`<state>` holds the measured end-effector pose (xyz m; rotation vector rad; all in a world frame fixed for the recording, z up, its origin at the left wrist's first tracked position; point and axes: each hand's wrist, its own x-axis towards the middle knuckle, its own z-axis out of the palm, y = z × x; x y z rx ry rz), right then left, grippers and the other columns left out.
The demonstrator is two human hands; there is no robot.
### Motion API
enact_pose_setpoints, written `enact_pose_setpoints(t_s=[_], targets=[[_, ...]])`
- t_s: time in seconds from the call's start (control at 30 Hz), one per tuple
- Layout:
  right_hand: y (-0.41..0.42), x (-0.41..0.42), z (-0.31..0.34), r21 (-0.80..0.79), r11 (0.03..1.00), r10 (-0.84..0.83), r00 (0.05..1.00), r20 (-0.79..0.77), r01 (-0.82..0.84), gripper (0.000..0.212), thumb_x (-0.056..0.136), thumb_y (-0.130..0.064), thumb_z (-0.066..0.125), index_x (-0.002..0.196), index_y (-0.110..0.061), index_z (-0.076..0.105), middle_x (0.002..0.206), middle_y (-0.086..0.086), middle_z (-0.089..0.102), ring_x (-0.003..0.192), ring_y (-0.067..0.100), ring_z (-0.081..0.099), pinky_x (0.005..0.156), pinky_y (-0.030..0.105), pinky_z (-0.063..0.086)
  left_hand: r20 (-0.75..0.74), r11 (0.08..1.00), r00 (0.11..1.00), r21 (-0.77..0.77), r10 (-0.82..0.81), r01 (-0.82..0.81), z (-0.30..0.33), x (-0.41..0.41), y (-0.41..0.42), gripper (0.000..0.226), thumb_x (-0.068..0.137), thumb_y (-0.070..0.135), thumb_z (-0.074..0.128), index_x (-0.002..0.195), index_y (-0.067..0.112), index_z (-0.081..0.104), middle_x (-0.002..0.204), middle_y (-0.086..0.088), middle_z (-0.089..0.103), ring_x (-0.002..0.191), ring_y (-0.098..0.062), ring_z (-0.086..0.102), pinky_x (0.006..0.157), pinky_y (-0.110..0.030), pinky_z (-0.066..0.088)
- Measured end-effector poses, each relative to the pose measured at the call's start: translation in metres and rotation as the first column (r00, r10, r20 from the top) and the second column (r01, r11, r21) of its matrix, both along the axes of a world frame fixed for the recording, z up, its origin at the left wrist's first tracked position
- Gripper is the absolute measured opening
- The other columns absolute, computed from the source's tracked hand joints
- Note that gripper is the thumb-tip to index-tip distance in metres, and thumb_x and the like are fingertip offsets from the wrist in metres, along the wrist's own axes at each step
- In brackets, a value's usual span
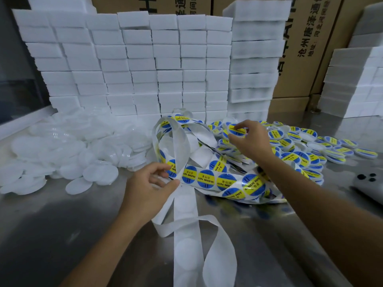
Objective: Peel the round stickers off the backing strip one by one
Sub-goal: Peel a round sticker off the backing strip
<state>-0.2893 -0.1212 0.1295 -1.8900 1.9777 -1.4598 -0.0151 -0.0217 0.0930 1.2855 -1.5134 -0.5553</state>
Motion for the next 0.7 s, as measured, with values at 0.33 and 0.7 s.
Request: enact_pose_setpoints(t_s=[0.33,0.7], targets=[[-0.055,-0.033,0.002,0.164,0.977,-0.125,0.988,-0.094,0.139,0.036,0.091,-0.033,0.068,0.116,-0.007,0.066,0.121,0.016,0.060,0.091,0.030,0.063,0.072,0.034,0.048,-0.013,0.996,1.000,0.088,-0.018,0.019,-0.001,0.003,-0.002,0.026,0.079,0.009,0.075,0.075,0.034,0.071,0.073,0.020,0.069,0.059,0.000,0.062,0.059,-0.009,0.047],[-0.004,0.010,0.012,-0.051,0.998,0.039,0.999,0.023,-0.038,0.016,0.092,-0.019,0.064,0.101,-0.010,0.072,0.100,0.003,0.073,0.088,0.015,0.065,0.081,0.034,0.054,-0.222,0.980,0.974,0.184,-0.037,0.079,0.003,0.000,0.000,0.030,0.087,0.003,0.066,0.083,0.031,0.072,0.084,0.006,0.071,0.080,-0.008,0.065,0.064,-0.016,0.047]])
